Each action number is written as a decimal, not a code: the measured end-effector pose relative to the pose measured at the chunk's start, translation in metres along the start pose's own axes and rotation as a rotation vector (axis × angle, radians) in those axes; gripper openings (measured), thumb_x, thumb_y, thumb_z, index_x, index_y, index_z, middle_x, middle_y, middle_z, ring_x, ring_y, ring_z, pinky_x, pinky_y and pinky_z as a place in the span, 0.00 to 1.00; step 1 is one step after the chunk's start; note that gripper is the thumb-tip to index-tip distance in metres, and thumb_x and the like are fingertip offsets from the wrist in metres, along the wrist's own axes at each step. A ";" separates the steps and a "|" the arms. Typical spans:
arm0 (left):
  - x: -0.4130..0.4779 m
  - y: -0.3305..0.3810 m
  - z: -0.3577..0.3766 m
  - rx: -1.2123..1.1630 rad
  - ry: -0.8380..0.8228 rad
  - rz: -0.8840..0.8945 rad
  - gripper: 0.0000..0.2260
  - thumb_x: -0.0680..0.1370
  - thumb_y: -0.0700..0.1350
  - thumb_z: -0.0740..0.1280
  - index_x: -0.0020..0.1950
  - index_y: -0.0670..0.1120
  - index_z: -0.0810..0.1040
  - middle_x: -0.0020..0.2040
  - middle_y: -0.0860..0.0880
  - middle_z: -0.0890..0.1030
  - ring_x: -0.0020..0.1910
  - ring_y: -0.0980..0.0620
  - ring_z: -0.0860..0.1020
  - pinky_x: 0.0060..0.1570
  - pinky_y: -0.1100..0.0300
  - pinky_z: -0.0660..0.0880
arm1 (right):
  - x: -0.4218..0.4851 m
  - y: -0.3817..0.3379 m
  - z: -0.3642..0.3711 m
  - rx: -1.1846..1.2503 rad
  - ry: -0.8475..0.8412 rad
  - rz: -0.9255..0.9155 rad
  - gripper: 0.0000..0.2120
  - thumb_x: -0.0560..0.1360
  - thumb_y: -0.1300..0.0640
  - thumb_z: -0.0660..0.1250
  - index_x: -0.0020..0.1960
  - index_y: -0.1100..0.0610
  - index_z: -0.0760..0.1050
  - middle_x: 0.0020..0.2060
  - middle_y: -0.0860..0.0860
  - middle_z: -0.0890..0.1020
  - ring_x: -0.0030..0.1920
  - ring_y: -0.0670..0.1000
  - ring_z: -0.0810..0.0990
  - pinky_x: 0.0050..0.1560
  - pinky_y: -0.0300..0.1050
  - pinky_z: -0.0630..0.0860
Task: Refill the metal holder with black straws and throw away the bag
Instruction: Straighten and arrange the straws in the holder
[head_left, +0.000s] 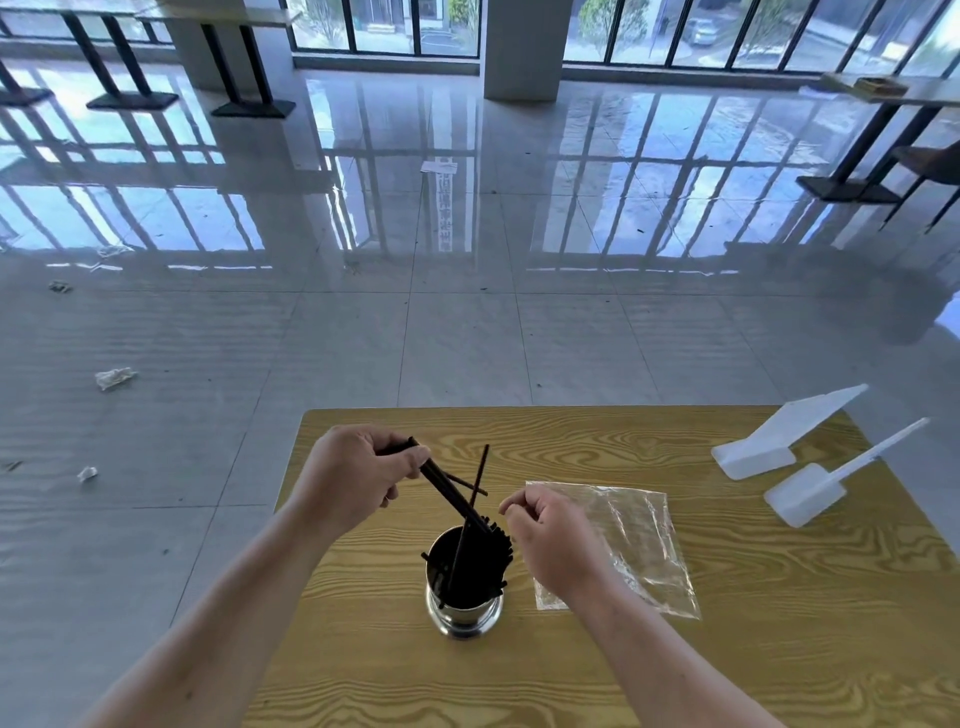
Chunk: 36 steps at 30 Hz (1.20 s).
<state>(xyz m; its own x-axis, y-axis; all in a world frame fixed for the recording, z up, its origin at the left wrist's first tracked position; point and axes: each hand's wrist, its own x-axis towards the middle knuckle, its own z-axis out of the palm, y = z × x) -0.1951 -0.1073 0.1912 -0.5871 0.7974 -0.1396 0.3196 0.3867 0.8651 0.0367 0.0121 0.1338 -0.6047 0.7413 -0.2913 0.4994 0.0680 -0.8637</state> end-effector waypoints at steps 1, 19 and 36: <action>-0.001 -0.001 0.002 -0.021 0.007 0.001 0.07 0.74 0.57 0.77 0.42 0.55 0.89 0.36 0.47 0.87 0.27 0.53 0.79 0.30 0.57 0.80 | 0.001 -0.001 0.000 0.008 0.000 0.008 0.09 0.82 0.53 0.63 0.48 0.50 0.82 0.24 0.44 0.75 0.24 0.44 0.66 0.24 0.38 0.64; -0.019 0.008 -0.016 -0.380 0.136 -0.045 0.03 0.77 0.45 0.76 0.44 0.51 0.90 0.38 0.46 0.88 0.27 0.55 0.76 0.27 0.63 0.76 | 0.008 -0.012 -0.003 0.179 0.062 0.039 0.08 0.82 0.59 0.62 0.51 0.52 0.80 0.32 0.51 0.80 0.25 0.45 0.69 0.26 0.42 0.66; -0.038 -0.006 0.056 -1.133 -0.196 -0.669 0.09 0.72 0.45 0.78 0.48 0.43 0.82 0.39 0.46 0.85 0.25 0.59 0.76 0.24 0.67 0.78 | 0.006 -0.067 -0.017 0.545 -0.080 -0.022 0.17 0.82 0.45 0.70 0.52 0.60 0.84 0.33 0.56 0.82 0.29 0.54 0.77 0.27 0.46 0.74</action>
<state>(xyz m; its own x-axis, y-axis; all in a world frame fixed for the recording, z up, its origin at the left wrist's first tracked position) -0.1330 -0.1144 0.1643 -0.2410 0.6961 -0.6763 -0.8349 0.2066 0.5101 0.0105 0.0238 0.1967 -0.6673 0.6888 -0.2832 0.1057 -0.2889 -0.9515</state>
